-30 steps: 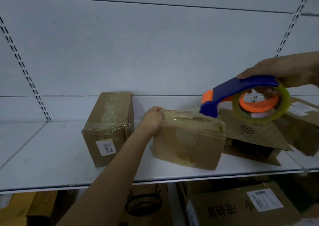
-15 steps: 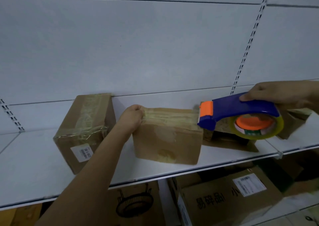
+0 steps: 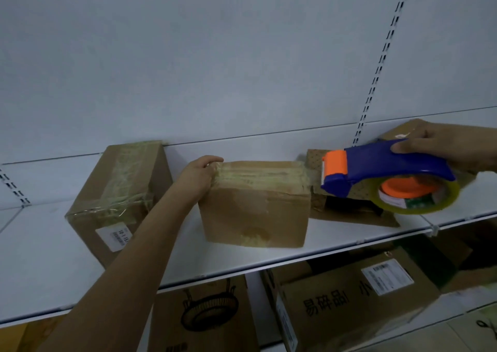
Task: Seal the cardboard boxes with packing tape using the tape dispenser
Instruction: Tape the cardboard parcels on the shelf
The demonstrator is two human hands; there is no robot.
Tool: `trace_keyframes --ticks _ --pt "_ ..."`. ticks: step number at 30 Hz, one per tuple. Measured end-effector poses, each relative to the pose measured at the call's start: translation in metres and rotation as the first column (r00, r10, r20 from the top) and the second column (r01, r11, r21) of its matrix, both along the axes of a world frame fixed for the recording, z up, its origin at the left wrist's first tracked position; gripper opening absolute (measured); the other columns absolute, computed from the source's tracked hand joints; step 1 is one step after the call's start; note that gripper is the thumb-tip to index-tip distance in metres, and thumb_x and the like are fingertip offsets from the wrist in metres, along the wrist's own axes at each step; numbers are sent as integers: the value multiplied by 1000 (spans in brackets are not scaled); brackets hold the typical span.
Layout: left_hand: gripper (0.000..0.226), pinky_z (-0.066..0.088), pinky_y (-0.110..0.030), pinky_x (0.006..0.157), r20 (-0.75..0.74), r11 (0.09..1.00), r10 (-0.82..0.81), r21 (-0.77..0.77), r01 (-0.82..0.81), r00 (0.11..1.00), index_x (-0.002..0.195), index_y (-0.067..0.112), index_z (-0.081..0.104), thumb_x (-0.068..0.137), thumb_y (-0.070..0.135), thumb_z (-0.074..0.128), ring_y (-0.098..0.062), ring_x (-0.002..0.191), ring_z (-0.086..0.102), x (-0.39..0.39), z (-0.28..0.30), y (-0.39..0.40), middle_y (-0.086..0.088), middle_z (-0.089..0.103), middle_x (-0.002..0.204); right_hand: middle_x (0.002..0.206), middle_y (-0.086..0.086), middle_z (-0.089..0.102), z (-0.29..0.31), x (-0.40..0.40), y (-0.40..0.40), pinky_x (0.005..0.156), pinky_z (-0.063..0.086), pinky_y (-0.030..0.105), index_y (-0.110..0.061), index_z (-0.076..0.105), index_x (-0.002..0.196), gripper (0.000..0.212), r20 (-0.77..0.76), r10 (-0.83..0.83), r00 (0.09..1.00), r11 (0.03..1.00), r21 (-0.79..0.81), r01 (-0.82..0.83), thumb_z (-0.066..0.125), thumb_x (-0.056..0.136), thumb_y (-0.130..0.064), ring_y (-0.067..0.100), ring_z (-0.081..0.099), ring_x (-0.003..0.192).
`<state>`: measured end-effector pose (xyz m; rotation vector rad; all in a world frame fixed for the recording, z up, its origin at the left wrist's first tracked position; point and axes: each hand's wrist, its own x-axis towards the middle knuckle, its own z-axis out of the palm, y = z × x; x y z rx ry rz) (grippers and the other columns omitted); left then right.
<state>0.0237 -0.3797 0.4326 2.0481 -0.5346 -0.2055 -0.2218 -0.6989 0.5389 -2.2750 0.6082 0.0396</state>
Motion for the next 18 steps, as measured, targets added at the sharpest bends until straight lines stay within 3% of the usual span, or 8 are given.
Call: trace_keyframes --ticks 2,5,9,11,14,15,18 --pt "32 34 -21 83 16 1000 -11 11 11 1000 122 15 65 104 9 40 -16 107 52 1 -1 -1 -7 60 130 49 5 62 -12 1 4 38 42 17 -9 69 66 32 -5 -21 1000 1000 17 21 64 84 -35 11 54 38" --pt "30 35 -22 84 27 998 -28 49 27 999 119 20 65 105 12 40 -15 107 51 4 0 -1 -4 60 126 55 6 62 -27 2 12 37 45 20 -4 61 83 33 -29 -56 998 994 92 59 60 87 -37 14 57 46" --pt "29 38 -27 98 81 991 -53 127 42 995 124 26 65 104 21 44 -19 120 52 13 5 -9 -2 58 137 69 7 69 -45 -2 22 60 47 28 -7 63 88 40 -20 -45 999 982 184 48 61 79 -46 19 61 61" --pt "38 34 -36 110 223 951 -62 308 -10 973 138 23 56 103 30 46 -27 134 45 17 12 -14 -9 49 148 69 8 69 -54 -4 25 61 47 26 -7 66 85 46 -6 -10 1000 977 213 12 59 74 -51 19 61 60" --pt "47 24 -46 117 465 837 -134 526 -151 875 147 14 45 103 31 44 -35 143 29 11 31 -24 -20 35 154 62 6 67 -64 -9 28 49 45 16 -5 66 79 45 39 8 999 968 249 -17 54 80 -49 11 59 48" --pt "44 24 -46 117 462 819 -185 561 -124 867 144 12 47 104 29 41 -33 143 29 5 36 -30 -20 36 153 58 4 65 -66 -11 30 47 44 14 -6 65 77 45 43 17 999 971 239 -27 52 81 -49 10 57 45" --pt "46 20 -43 119 239 749 -332 655 100 913 148 20 43 107 37 30 -33 145 28 -30 42 -53 -13 36 156 55 4 65 -65 -15 33 46 43 14 -7 66 75 46 46 1 999 963 269 -13 53 80 -51 10 57 43"
